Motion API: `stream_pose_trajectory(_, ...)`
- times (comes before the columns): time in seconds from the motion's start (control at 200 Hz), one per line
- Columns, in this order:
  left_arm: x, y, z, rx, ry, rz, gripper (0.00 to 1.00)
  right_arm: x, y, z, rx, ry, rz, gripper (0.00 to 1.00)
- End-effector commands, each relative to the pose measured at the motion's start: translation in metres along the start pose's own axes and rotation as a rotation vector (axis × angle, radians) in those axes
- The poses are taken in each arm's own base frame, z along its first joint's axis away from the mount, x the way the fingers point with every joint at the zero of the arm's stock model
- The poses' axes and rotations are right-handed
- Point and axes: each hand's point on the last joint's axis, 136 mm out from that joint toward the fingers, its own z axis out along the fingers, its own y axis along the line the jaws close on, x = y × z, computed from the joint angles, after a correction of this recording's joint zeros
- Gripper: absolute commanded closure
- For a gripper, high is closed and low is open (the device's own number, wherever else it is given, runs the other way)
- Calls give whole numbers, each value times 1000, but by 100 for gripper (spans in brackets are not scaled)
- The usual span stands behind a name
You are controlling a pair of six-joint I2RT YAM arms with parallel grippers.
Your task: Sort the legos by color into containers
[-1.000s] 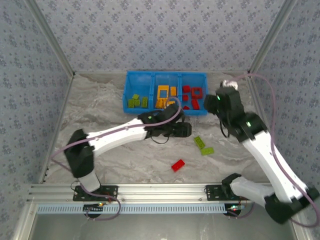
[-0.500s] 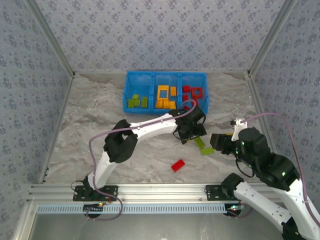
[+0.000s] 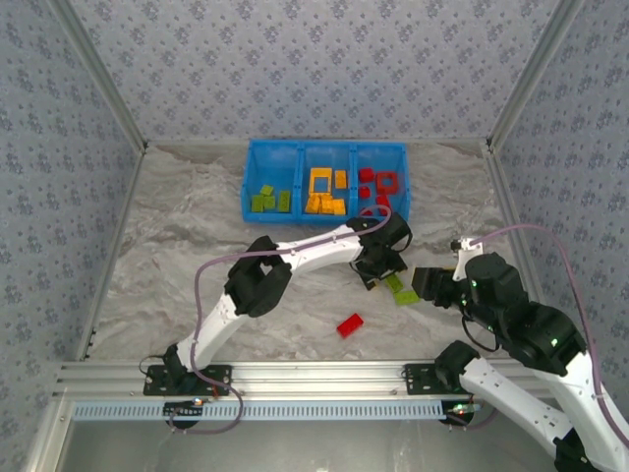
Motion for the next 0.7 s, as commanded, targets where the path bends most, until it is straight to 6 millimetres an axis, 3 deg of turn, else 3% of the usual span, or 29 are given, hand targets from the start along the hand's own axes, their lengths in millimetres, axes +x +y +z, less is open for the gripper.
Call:
stream_pose_trajectory(0.0,11,7,9,-39,34,-22,44,4,-1,0,-5,7,12,44)
stream_pose_trajectory(0.115,9,8,8,-39,29,-31,57,3,-1,1,-2,3,13,45)
stream_pose_trajectory(0.22,5,3,-2,-4,-3,-20,78,5,-1,3,-5,6,8,45)
stream_pose_trajectory(0.275,-1,2,-13,7,-42,-6,80,5,0,4,-8,9,4,45)
stream_pose_trajectory(0.375,-11,-3,-46,37,-115,31,81,7,4,7,-31,16,-13,45)
stream_pose_trajectory(0.55,-37,29,-108,38,-250,64,81,1,46,16,-236,3,-107,44)
stream_pose_trajectory(0.699,-69,74,-172,-2,-365,104,82,-4,90,39,-364,-9,-232,43)
